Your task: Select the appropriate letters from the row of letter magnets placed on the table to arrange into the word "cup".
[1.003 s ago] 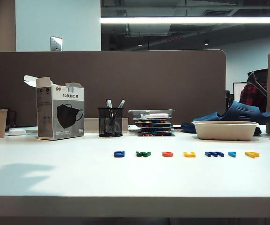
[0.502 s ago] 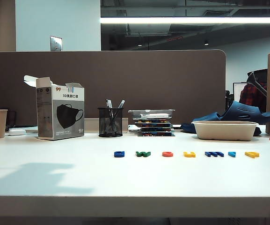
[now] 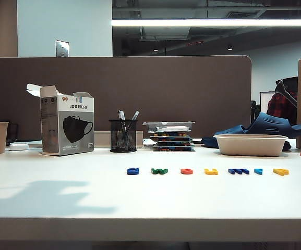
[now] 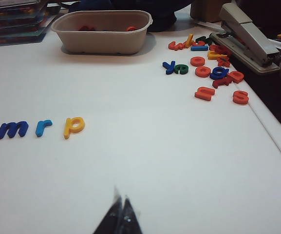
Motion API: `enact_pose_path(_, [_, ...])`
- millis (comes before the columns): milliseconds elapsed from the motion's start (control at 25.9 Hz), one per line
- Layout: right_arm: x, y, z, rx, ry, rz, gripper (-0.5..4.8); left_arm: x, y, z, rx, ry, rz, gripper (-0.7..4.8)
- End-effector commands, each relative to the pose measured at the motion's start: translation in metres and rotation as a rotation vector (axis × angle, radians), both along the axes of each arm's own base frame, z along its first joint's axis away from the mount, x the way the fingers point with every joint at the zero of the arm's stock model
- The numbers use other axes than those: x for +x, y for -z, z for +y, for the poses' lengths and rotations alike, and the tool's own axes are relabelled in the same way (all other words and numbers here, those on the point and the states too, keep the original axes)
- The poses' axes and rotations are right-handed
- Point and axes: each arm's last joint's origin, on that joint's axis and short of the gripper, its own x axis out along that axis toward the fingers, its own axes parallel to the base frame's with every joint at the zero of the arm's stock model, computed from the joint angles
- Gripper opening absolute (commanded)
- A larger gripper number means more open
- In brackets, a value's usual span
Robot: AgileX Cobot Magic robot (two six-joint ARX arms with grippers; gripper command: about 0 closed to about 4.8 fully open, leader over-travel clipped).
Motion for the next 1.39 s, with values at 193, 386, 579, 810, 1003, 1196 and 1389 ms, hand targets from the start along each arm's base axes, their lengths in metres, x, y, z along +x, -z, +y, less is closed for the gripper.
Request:
enact_pose_path(193, [0.0,-0.001,0.0,0.006,0.002,-0.016,0.03,0.0,-0.003,0.0,-0.073,-0.087,0.024,-0.05])
enact_pose_path(386, [0.0,-0.001,0.0,0.006,0.002,-0.022,0.03,0.0,-0.003,0.001,-0.071,-0.089,0.023,-0.05])
enact_pose_path(579, [0.0,-0.002,0.0,0.006,0.002,-0.024,0.03,0.0,-0.003,0.0,-0.074,-0.083,0.028,-0.05])
enact_pose_path(810, [0.0,-0.002,0.0,0.006,0.002,-0.024,0.03,0.0,-0.003,0.0,-0.074,-0.084,0.027,-0.05])
enact_pose_path(1003, [-0.001,-0.008,0.0,0.008,0.001,-0.043,-0.01,0.0,-0.003,0.0,-0.074,-0.084,0.027,-0.05])
enact_pose_path(1196, [-0.007,-0.033,0.0,0.01,0.003,-0.099,-0.02,0.0,-0.003,0.0,-0.074,-0.084,0.027,-0.05])
enact_pose_path(1389, [-0.022,-0.073,-0.001,0.013,0.002,-0.157,-0.02,0.0,-0.003,0.0,-0.074,-0.084,0.027,-0.05])
